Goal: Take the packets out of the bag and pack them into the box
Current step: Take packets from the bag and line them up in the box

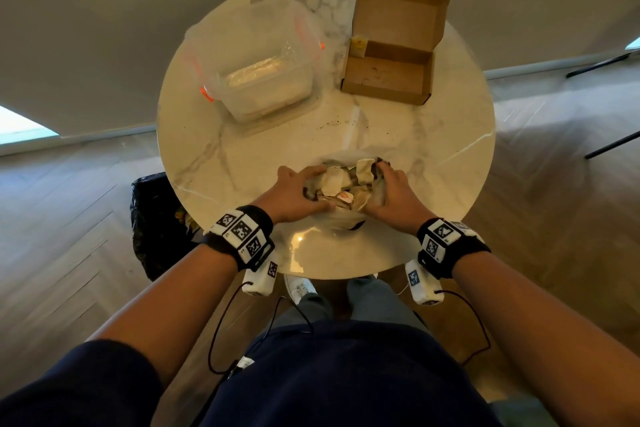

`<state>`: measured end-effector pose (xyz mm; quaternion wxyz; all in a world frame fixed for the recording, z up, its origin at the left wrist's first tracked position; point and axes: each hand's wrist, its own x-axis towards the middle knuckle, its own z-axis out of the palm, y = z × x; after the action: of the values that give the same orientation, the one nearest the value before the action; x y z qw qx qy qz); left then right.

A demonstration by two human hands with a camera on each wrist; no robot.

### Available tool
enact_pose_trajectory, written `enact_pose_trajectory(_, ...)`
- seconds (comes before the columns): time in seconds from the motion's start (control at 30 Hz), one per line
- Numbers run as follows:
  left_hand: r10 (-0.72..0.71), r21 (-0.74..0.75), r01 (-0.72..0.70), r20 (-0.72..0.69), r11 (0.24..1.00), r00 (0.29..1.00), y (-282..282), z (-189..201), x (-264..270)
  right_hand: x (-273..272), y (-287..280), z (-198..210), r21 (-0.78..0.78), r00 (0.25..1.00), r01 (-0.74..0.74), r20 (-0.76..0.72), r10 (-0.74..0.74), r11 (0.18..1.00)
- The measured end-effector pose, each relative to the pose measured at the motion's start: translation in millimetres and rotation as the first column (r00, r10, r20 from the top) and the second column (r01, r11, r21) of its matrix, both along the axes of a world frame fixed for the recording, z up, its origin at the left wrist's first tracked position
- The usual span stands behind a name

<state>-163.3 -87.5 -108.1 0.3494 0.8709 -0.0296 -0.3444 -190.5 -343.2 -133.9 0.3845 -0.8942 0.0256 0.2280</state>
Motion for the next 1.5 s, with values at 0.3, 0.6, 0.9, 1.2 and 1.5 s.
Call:
enact_pose_trajectory(0.3,0.318,-0.380,-0.300,-0.015,0.875,0.948,-6,-17,-13,-10,3,4,0.384,0.976,0.215,-0.048,-0.214,0.898)
enact_pose_trajectory(0.6,0.252,-0.284,-0.210,0.119,0.935,0.960,11,-16,-2,-2,-5,-1,0.028,0.977,0.128,0.166,-0.131,0.991)
enact_pose_trajectory(0.9,0.234,-0.196,-0.194,0.212,0.961,0.949,-4,-19,22,31,-10,-2,-0.025,0.967,0.119,0.231,-0.110,0.993)
enact_pose_trajectory(1.2,0.275,-0.163,-0.244,0.209,0.956,0.938,-52,-9,73,93,-56,-1,-0.003,0.985,0.056,0.162,-0.055,0.998)
enact_pose_trajectory(1.5,0.300,-0.090,-0.286,0.277,0.954,0.913,-69,-7,96,134,-68,0,0.027,0.994,-0.055,0.097,0.052,0.998)
